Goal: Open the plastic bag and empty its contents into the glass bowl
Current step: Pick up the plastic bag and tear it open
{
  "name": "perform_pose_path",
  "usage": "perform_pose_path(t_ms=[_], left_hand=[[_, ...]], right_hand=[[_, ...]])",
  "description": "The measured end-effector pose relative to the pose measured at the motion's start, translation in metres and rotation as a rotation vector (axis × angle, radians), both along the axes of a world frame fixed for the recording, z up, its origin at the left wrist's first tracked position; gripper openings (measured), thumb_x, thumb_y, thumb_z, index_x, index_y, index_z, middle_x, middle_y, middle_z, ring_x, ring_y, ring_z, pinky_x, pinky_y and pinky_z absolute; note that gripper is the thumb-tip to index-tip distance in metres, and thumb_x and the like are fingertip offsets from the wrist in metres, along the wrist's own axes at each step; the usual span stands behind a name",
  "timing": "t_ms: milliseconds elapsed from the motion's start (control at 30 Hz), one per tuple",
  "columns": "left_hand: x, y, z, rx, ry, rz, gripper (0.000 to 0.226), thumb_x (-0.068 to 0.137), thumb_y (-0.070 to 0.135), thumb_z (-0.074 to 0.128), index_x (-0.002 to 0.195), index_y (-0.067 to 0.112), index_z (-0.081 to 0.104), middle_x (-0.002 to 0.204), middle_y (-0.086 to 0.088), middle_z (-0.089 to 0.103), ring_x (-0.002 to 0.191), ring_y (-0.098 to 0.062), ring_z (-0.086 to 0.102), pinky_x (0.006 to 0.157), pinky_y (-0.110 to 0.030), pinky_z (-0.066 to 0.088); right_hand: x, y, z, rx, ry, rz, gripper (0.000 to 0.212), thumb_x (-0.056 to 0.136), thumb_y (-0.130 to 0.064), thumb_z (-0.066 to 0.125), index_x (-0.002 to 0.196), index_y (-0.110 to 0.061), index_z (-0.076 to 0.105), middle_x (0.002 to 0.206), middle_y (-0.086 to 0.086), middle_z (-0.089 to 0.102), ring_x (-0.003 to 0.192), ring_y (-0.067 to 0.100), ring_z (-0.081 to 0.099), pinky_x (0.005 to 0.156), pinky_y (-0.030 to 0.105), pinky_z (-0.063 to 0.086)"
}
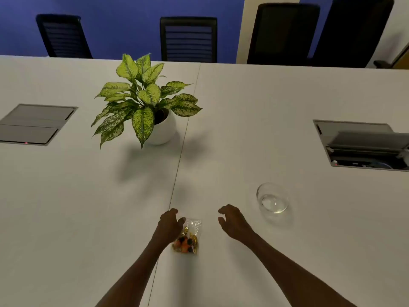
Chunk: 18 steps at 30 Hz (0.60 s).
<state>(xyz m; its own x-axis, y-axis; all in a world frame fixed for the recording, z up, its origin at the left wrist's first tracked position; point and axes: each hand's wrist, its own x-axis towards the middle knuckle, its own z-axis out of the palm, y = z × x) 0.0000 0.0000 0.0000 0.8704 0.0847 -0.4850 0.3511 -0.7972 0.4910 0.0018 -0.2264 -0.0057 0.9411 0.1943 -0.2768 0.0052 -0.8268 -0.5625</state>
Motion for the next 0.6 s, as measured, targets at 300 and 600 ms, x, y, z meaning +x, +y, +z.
perform_pose_path(t_ms=[300,600], left_hand=[[-0.012,0.008,-0.027,-0.109,0.037,0.251,0.014,0.094,0.009,0.052,0.083,0.016,0.054,0.08,0.001,0.055,0.085,-0.02,0.05,0.076,-0.031,0.041],[-0.012,0.008,-0.052,-0.262,0.049,0.438,0.036,0.09,0.019,0.062,0.111,-0.01,0.059,0.11,-0.026,0.067,0.107,-0.039,0.06,0.087,-0.039,0.047]], right_hand=[[0.001,0.057,-0.028,0.163,0.303,-0.248,0.03,0.088,-0.007,0.056,0.116,0.004,0.061,0.118,0.02,0.065,0.11,0.032,0.061,0.093,0.035,0.05],[-0.005,0.082,-0.047,0.332,0.41,-0.56,0.046,0.084,-0.005,0.061,0.129,-0.002,0.052,0.13,0.015,0.059,0.118,0.027,0.057,0.094,0.026,0.045]])
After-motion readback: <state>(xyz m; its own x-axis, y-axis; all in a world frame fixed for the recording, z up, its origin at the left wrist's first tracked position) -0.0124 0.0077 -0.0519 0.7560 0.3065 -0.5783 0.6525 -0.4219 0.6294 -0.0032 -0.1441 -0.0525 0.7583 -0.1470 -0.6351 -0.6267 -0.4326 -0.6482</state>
